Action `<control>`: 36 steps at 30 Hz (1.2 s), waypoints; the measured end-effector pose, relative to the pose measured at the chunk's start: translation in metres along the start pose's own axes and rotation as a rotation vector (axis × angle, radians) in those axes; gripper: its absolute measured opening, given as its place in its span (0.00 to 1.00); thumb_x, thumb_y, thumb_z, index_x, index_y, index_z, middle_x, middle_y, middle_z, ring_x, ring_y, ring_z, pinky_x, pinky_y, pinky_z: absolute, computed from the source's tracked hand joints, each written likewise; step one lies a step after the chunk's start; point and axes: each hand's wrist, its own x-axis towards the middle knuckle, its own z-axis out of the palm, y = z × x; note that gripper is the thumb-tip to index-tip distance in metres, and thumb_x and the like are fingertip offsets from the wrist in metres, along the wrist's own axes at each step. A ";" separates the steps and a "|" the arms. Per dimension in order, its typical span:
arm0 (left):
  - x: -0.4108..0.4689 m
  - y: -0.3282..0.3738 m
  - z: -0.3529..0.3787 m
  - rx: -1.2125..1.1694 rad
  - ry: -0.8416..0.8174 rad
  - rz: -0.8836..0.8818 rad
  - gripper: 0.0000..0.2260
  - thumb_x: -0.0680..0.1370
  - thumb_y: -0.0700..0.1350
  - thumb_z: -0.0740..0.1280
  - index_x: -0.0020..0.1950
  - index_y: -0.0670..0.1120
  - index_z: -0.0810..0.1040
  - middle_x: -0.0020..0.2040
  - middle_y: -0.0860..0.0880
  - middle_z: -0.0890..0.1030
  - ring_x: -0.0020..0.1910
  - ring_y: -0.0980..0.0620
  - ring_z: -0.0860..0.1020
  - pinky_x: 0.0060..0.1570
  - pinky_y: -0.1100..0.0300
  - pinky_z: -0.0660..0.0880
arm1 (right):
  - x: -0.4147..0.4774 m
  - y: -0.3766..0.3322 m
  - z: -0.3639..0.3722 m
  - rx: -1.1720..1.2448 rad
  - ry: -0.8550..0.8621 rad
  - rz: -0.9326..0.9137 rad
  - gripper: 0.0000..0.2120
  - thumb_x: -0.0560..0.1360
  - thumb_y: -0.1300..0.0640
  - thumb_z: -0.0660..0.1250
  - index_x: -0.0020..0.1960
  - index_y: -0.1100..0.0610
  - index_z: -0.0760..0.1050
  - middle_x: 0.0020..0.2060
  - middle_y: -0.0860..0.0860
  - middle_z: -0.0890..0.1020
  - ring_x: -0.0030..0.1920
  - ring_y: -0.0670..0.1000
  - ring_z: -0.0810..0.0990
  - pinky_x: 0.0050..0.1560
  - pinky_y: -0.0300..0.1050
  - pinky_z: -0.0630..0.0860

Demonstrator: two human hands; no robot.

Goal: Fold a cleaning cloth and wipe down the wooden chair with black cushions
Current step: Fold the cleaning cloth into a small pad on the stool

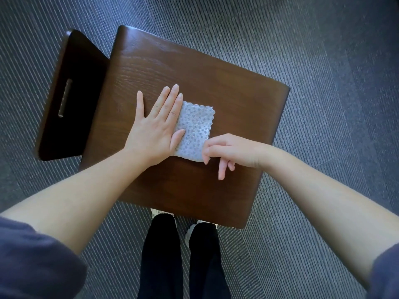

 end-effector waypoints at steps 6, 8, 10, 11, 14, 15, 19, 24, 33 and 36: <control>0.000 0.000 0.002 0.020 0.016 -0.005 0.31 0.82 0.60 0.41 0.80 0.43 0.44 0.81 0.45 0.43 0.80 0.48 0.42 0.73 0.33 0.42 | 0.006 -0.010 0.007 -0.004 0.050 -0.056 0.11 0.79 0.51 0.59 0.45 0.53 0.78 0.52 0.51 0.80 0.39 0.52 0.86 0.40 0.44 0.70; 0.001 0.001 0.002 0.033 0.020 -0.004 0.31 0.82 0.60 0.41 0.80 0.43 0.45 0.81 0.45 0.44 0.80 0.48 0.42 0.73 0.33 0.42 | 0.003 -0.008 0.009 -0.029 0.043 -0.027 0.11 0.79 0.52 0.59 0.44 0.53 0.78 0.50 0.49 0.80 0.38 0.52 0.86 0.40 0.44 0.70; -0.001 0.001 0.002 0.040 0.027 -0.002 0.32 0.82 0.60 0.42 0.80 0.42 0.45 0.81 0.44 0.44 0.80 0.48 0.43 0.73 0.33 0.42 | -0.005 -0.002 0.009 -0.034 0.034 -0.008 0.10 0.78 0.52 0.60 0.42 0.52 0.77 0.47 0.45 0.81 0.37 0.53 0.86 0.40 0.44 0.69; -0.001 0.001 0.002 0.044 0.031 -0.003 0.32 0.82 0.60 0.42 0.80 0.42 0.45 0.81 0.44 0.44 0.80 0.48 0.43 0.73 0.33 0.42 | -0.009 0.000 0.008 -0.034 0.030 -0.005 0.10 0.78 0.53 0.60 0.41 0.51 0.77 0.47 0.44 0.80 0.37 0.53 0.85 0.39 0.44 0.69; -0.001 0.001 0.002 0.048 0.032 0.003 0.32 0.82 0.60 0.42 0.80 0.42 0.45 0.81 0.44 0.45 0.80 0.47 0.44 0.73 0.33 0.41 | -0.017 0.003 0.003 0.004 0.101 -0.012 0.09 0.78 0.55 0.60 0.43 0.53 0.77 0.47 0.45 0.81 0.36 0.52 0.85 0.38 0.44 0.70; -0.001 0.000 0.001 0.044 0.034 0.007 0.32 0.82 0.60 0.43 0.80 0.42 0.45 0.81 0.43 0.45 0.80 0.47 0.44 0.73 0.34 0.40 | -0.017 0.002 0.002 0.015 0.166 -0.027 0.09 0.77 0.55 0.61 0.42 0.54 0.78 0.45 0.46 0.82 0.36 0.52 0.85 0.38 0.45 0.71; -0.007 0.000 -0.006 0.004 0.072 -0.002 0.34 0.81 0.61 0.45 0.80 0.41 0.45 0.81 0.43 0.43 0.80 0.46 0.43 0.72 0.34 0.37 | -0.002 -0.002 0.002 -0.245 0.614 -0.227 0.08 0.75 0.55 0.62 0.39 0.55 0.75 0.39 0.48 0.79 0.40 0.48 0.79 0.44 0.54 0.77; -0.033 -0.005 -0.012 0.010 0.085 0.056 0.39 0.79 0.65 0.50 0.80 0.40 0.45 0.81 0.42 0.44 0.80 0.44 0.45 0.71 0.32 0.38 | 0.022 -0.005 0.001 -0.732 0.747 -0.493 0.10 0.73 0.60 0.63 0.51 0.56 0.80 0.55 0.49 0.80 0.59 0.52 0.76 0.53 0.49 0.70; -0.026 -0.026 -0.026 0.002 0.075 -0.246 0.36 0.80 0.55 0.59 0.79 0.36 0.48 0.80 0.38 0.45 0.79 0.41 0.44 0.71 0.31 0.39 | 0.013 0.024 0.021 -1.057 0.950 -0.400 0.08 0.74 0.56 0.60 0.41 0.55 0.78 0.36 0.49 0.77 0.42 0.54 0.76 0.67 0.58 0.63; -0.031 0.009 -0.021 -0.081 0.094 -0.179 0.33 0.82 0.54 0.53 0.79 0.36 0.47 0.80 0.38 0.45 0.79 0.41 0.44 0.72 0.33 0.39 | 0.023 0.015 0.026 -1.005 0.969 -0.304 0.18 0.76 0.54 0.60 0.63 0.58 0.75 0.61 0.55 0.77 0.65 0.56 0.73 0.70 0.61 0.59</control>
